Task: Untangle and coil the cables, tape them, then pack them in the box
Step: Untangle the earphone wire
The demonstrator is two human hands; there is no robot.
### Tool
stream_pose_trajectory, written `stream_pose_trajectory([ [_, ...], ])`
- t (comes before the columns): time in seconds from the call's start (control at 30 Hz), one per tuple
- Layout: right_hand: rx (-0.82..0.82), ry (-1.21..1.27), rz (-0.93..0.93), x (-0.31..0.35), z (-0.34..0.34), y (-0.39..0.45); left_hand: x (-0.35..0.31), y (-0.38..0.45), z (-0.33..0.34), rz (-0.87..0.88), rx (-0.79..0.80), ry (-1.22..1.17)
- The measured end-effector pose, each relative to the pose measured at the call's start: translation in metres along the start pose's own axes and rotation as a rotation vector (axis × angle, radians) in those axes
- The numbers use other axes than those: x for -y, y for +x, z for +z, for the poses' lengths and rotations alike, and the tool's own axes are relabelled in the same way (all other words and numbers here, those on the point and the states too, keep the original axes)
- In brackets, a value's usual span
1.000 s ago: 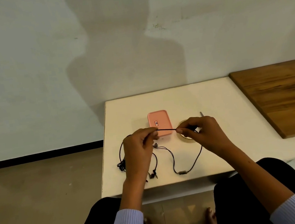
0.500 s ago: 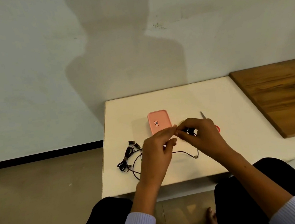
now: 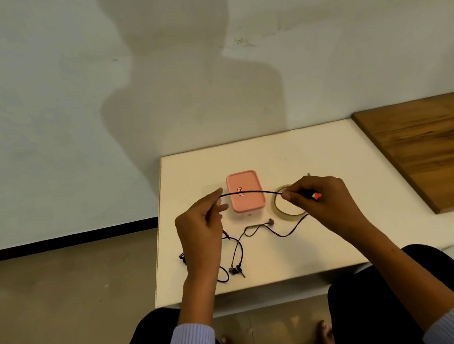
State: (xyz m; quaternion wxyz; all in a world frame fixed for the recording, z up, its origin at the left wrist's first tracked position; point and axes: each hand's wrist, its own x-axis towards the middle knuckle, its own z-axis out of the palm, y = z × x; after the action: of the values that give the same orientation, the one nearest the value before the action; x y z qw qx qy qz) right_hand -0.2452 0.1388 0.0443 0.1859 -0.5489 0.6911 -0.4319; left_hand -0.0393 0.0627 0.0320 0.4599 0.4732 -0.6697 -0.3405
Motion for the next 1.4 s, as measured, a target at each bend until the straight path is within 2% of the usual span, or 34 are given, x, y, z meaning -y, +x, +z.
stream_pose_trajectory([
  [0.07,-0.022,0.010,0.003,0.001,0.005,-0.001,-0.002,-0.003,0.003,0.059,0.051,0.111],
  [0.13,-0.023,0.015,-0.033,0.005,0.011,-0.002,-0.008,-0.009,0.009,0.203,0.149,0.198],
  [0.2,0.011,-0.015,-0.075,0.010,0.018,-0.002,-0.014,-0.016,0.020,0.295,0.246,0.210],
  [0.27,0.051,-0.043,-0.105,0.013,0.024,-0.003,-0.016,-0.019,0.027,0.326,0.277,0.220],
  [0.4,0.110,0.005,-0.094,0.015,0.021,-0.003,-0.012,-0.011,0.021,0.314,0.207,0.222],
  [0.53,0.102,0.032,-0.033,0.009,0.009,-0.001,-0.008,-0.002,0.006,0.186,0.080,0.178],
  [0.63,0.091,0.083,0.017,0.006,0.007,-0.001,-0.010,-0.003,0.002,0.141,0.092,0.155],
  [0.8,0.125,0.044,-0.030,0.007,0.011,-0.003,-0.015,-0.010,0.009,0.071,0.149,0.443],
  [0.9,0.109,-0.004,-0.090,0.015,0.017,-0.004,-0.016,-0.013,0.015,0.152,0.133,0.505],
  [0.97,0.109,-0.035,-0.124,0.019,0.023,-0.005,-0.017,-0.015,0.020,0.200,0.120,0.432],
  [1.03,0.104,-0.020,-0.119,0.022,0.027,-0.005,-0.018,-0.016,0.024,0.220,0.178,0.318],
  [1.1,0.097,0.018,-0.108,0.022,0.028,-0.005,-0.020,-0.015,0.024,0.200,0.231,0.222],
  [1.23,0.081,0.100,-0.044,0.024,0.029,-0.004,-0.027,-0.010,0.018,0.119,0.188,0.027],
  [1.4,0.082,0.159,-0.018,0.035,0.021,0.000,-0.045,-0.002,0.005,0.097,0.202,0.031],
])
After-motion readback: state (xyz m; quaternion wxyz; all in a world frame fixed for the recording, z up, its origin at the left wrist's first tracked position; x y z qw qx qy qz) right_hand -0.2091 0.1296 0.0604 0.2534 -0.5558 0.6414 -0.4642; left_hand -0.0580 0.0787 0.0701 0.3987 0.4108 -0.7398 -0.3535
